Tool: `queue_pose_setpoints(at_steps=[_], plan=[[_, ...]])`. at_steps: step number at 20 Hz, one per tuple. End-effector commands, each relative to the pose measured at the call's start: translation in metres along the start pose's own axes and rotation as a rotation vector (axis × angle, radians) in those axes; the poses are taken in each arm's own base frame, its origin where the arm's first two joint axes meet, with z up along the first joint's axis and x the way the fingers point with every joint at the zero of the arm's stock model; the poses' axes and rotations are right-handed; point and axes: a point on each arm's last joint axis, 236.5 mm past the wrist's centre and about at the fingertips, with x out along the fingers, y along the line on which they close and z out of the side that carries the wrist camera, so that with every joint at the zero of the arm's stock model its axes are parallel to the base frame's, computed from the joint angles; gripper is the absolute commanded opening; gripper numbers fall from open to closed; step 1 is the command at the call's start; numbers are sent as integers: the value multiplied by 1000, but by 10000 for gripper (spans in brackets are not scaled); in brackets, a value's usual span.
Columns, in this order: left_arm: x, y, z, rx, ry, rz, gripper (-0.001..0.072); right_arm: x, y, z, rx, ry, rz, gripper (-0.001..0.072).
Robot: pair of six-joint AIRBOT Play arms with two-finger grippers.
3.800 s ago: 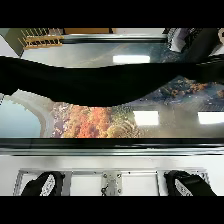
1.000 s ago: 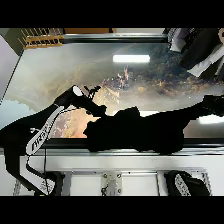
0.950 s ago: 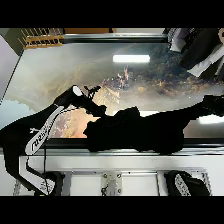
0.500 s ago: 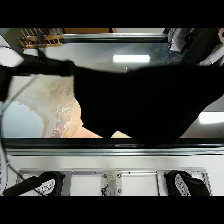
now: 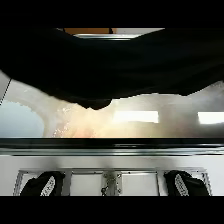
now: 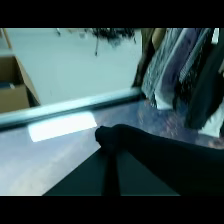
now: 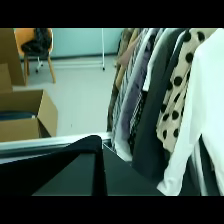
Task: Fold the clothes and pants, and hang the long-sleeved shirts on hangers.
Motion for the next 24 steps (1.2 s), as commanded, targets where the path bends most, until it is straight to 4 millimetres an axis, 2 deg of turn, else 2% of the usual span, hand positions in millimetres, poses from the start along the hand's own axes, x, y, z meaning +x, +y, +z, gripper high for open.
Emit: queue_pose_setpoints(at_steps=[1, 4, 6, 7, 8, 10, 14, 16, 18, 20, 21, 22, 23, 24], plan=[[-46, -19, 25, 27, -116, 58, 12, -18, 4, 16, -8, -55, 0, 9], [-52, -15, 26, 10, -127, 99, 12, -16, 4, 1, -7, 5, 3, 9], [-39, 2, 17, -31, -88, 121, 12, -5, 2, -22, -2, 100, 6, 8], [-27, 13, 6, -65, -53, 123, 12, 4, 1, -38, 4, 165, 11, 8], [-9, 29, -10, -106, -2, 123, 12, 17, 2, -60, 18, 249, 24, 8], [36, 61, -55, -204, 129, 104, 12, 51, 5, -112, 60, 444, 71, 8], [149, 121, -155, -284, 313, 70, 12, 151, 17, -232, 98, 745, 145, 8], [203, 151, -198, -343, 353, 91, 12, 206, 29, -287, 106, 792, 171, 9], [249, 173, -241, -385, 422, 90, 12, 255, 42, -330, 121, 779, 179, 9], [281, 186, -278, -412, 500, 69, 12, 285, 54, -359, 130, 754, 187, 11], [291, 190, -292, -436, 533, 63, 20, 293, 59, -367, 130, 746, 191, 22], [297, 195, -302, -474, 554, 67, 251, 298, 61, -370, 135, 736, 192, 74], [300, 199, -309, -516, 575, 72, 562, 300, 63, -370, 142, 731, 196, 332], [297, 204, -314, -552, 601, 78, 571, 299, 61, -367, 138, 724, 193, 605]])
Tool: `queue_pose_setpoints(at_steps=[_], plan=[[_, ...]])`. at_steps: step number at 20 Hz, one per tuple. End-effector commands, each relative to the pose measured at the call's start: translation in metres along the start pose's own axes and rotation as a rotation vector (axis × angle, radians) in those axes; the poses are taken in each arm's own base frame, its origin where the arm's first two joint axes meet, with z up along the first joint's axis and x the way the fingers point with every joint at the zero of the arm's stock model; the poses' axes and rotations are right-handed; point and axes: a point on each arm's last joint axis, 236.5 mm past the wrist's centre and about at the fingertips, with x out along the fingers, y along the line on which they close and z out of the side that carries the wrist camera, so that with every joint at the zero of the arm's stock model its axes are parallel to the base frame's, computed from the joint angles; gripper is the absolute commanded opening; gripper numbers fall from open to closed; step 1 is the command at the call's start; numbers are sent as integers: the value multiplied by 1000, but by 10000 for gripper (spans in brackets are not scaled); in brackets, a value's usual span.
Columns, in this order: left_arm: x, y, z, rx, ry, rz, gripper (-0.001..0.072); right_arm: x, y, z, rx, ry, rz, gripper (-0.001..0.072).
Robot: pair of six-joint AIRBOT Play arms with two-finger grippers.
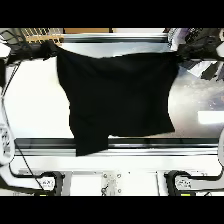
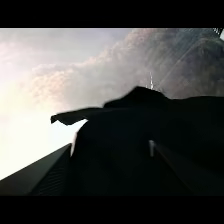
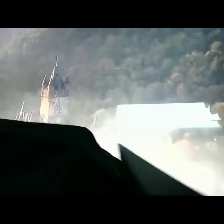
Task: Fold the clothes and pants, and hang the long-sleeved shirts on hangers.
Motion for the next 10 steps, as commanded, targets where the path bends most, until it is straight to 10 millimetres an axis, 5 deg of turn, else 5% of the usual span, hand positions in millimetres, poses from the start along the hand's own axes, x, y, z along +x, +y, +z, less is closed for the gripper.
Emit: queue_pose_setpoints(at_steps=[1, 3, 6, 8, 10], plan=[[24, 30, -18, -105, 116, 4, 571, 15, 0, 6, -2, -35, 3, 651], [2, 50, -37, -117, 211, 44, 570, -15, -7, 5, -3, -10, -10, 648], [-41, 103, -93, -119, 358, 244, 490, -67, -2, -19, -43, 71, -10, 648], [-59, 118, -146, -188, 435, 294, 490, -94, 6, -47, -40, 106, -3, 648], [-68, 118, -221, -295, 538, 288, 491, -116, 15, -85, -22, 138, 19, 648]])
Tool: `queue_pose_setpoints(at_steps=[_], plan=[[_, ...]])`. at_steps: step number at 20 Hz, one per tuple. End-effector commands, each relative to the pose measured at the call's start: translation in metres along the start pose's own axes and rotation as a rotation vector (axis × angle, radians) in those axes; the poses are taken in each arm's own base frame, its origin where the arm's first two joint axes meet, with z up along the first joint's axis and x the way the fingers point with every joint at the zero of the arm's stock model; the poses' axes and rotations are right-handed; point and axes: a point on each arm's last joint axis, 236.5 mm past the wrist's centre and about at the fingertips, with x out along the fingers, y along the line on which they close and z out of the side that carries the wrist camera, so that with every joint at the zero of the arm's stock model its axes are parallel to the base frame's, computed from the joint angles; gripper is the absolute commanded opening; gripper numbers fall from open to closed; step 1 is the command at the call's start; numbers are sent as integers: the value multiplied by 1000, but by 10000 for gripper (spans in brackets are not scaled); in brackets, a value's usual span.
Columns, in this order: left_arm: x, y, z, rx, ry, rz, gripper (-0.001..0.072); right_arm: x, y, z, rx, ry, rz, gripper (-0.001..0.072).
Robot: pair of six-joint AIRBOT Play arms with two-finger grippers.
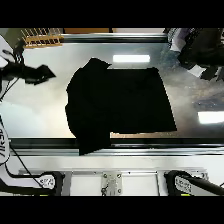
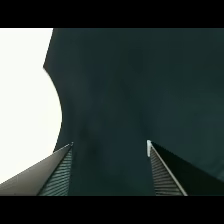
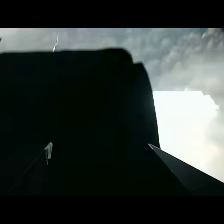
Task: Fold the clothes and pants, and hang the long-sleeved shirts on hangers.
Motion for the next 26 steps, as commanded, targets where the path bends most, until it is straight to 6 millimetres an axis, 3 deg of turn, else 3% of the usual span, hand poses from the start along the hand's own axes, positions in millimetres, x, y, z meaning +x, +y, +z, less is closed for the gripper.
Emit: queue_pose_setpoints(at_steps=[1, 3, 5, 8, 11, 17, 19, 21, 24, 26], plan=[[29, 36, -116, -131, 194, 47, 490, -36, 16, -66, 17, 77, 39, 648], [55, 42, -167, -219, 232, 31, 490, -48, 24, -100, 35, 95, 61, 648], [76, 39, -205, -323, 267, -12, 490, -59, 30, -122, 44, 96, 77, 648], [97, 33, -245, -362, 350, -26, 490, -74, 35, -126, 36, 61, 82, 648], [112, 20, -258, -309, 389, -20, 490, -83, 39, -119, 32, 15, 87, 648], [124, -6, -245, -249, 340, -24, 483, -85, 39, -118, 65, 10, 87, 648], [120, -18, -235, -204, 335, -42, 8, -85, 31, -122, 69, 27, 55, 648], [110, -24, -223, -143, 308, -47, 12, -82, 2, -149, 131, 122, -51, 648], [92, -22, -216, -69, 271, -21, 13, -67, -57, -228, 410, 319, -207, 649], [81, -20, -218, -23, 274, 1, 13, -51, -92, -291, 663, 408, -299, 649]])
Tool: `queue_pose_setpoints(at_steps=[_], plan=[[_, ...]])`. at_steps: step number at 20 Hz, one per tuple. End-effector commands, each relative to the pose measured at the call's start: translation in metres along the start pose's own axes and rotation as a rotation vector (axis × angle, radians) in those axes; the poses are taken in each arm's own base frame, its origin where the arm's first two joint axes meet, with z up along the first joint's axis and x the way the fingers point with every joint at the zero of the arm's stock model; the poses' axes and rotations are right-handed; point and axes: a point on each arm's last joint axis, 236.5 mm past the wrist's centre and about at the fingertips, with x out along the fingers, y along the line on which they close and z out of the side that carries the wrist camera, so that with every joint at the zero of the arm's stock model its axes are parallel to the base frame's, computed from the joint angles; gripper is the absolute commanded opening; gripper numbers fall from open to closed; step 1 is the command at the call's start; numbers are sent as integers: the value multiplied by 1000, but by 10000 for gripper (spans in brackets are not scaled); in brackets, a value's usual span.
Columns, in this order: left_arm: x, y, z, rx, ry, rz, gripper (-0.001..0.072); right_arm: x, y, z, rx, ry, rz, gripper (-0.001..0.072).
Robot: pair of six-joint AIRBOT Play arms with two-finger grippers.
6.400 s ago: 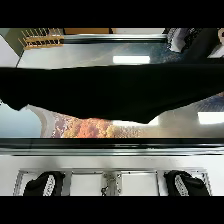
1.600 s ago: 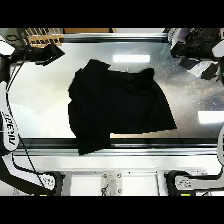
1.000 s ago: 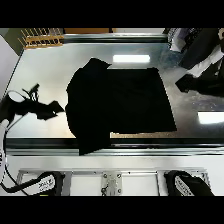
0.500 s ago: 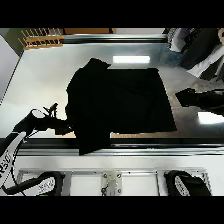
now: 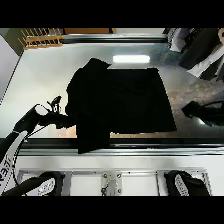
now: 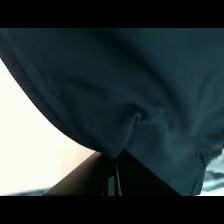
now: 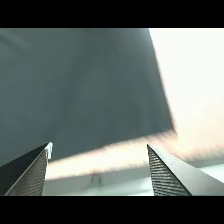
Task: Fold the clothes and pants, and hang the long-sleeved shirts on hangers.
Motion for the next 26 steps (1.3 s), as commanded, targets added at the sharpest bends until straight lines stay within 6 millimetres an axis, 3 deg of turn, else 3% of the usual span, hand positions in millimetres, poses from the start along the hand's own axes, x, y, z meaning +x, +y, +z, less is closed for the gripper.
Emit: queue_pose_setpoints(at_steps=[1, 3, 5, 11, 16, 17, 18, 19, 20, 21, 22, 24, 26], plan=[[-18, -1, -4, 73, -11, 34, 13, 54, -79, -68, 414, 167, -128, 648], [-24, -5, -4, 81, -24, 27, 12, 86, -94, -91, 595, 185, -97, 648], [-27, -7, -2, 87, -38, 25, 12, 113, -93, -96, 683, 159, -42, 648], [-28, -7, -2, 87, -40, 24, 12, 165, -63, -77, 681, 121, 94, 648], [-28, -7, -2, 88, -40, 24, 12, 186, -37, -69, 574, 119, 132, 647], [-28, -7, -2, 88, -40, 25, 12, 187, -34, -64, 541, 106, 134, 598], [-28, -7, -2, 89, -40, 26, 12, 187, -31, -57, 493, 89, 140, 434], [-28, -7, -2, 88, -40, 26, 13, 185, -30, -50, 454, 74, 146, 358], [-28, -6, -2, 89, -41, 27, 12, 183, -28, -43, 413, 61, 156, 228], [-29, -6, -1, 87, -43, 27, 12, 179, -24, -35, 366, 48, 166, 56], [-29, -5, 0, 83, -46, 27, 12, 175, -22, -27, 331, 39, 171, 11], [-42, -1, 9, 67, -96, 26, 12, 159, -14, -8, 242, 20, 180, 10], [-83, -8, 32, 73, -209, 13, 12, 123, -1, 28, 94, -26, 182, 9]])
